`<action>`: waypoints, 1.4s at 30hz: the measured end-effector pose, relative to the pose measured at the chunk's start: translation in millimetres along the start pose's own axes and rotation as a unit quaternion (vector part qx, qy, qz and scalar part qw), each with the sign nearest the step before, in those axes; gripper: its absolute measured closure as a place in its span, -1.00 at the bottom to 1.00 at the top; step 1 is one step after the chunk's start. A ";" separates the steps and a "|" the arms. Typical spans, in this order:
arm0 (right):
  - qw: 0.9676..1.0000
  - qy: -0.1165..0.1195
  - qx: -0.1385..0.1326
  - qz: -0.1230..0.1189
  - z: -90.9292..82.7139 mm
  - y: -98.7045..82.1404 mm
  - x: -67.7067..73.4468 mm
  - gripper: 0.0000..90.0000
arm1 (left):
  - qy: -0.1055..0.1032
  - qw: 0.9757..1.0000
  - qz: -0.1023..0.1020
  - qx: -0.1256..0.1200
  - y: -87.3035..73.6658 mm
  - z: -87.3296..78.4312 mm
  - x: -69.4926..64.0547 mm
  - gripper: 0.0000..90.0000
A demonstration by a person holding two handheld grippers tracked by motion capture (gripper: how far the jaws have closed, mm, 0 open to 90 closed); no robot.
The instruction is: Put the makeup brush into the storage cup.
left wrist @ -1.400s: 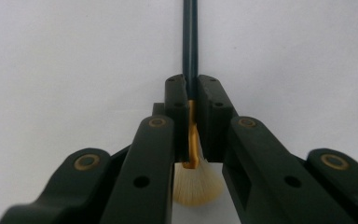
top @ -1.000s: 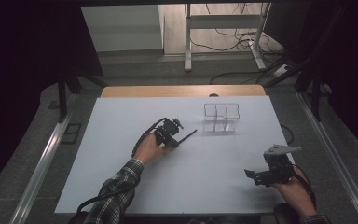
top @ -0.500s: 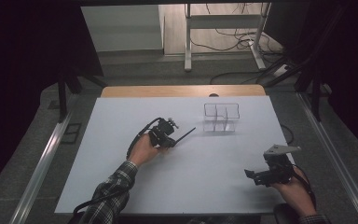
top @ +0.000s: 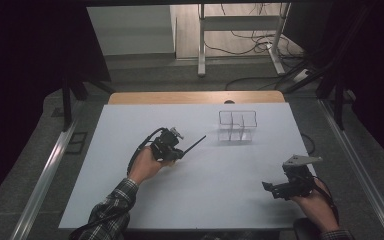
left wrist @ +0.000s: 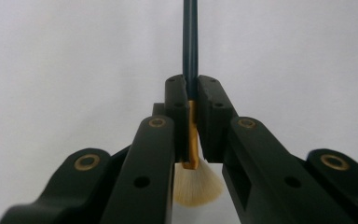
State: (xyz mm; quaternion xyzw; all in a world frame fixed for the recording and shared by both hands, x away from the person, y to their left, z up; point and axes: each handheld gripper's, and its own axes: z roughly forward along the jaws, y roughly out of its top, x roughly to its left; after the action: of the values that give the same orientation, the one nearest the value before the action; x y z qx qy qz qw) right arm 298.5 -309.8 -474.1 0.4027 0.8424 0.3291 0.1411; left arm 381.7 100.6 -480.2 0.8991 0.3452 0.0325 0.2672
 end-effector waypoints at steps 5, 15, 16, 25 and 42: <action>1.000 0.001 0.000 -0.001 0.2 0.0 0.1 -0.98 | -0.004 1.000 0.006 -0.010 -4.8 -4.8 -5.0 0.87; 1.000 0.002 -0.002 -0.004 -0.4 0.3 0.8 -0.99 | -0.019 0.999 0.016 -0.026 -14.0 -12.1 -13.7 0.87; 1.000 0.002 -0.003 -0.004 -0.5 0.4 0.9 -0.99 | -0.019 0.999 0.014 -0.027 -15.1 -12.9 -14.2 0.87; 1.000 0.004 -0.002 -0.003 -0.6 0.5 1.4 -0.99 | -0.024 0.999 0.019 -0.045 -28.3 -23.8 -19.6 0.87; 1.000 0.009 -0.004 -0.011 0.0 1.2 3.5 -1.00 | -0.027 0.997 0.020 -0.067 -51.9 -39.0 -35.5 0.86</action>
State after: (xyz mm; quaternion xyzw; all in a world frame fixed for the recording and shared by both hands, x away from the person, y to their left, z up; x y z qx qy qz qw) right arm 297.0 -306.6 -473.2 0.3899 0.8467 0.3346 0.1383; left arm 313.9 127.9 -468.5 0.8865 0.3171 0.0368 0.3351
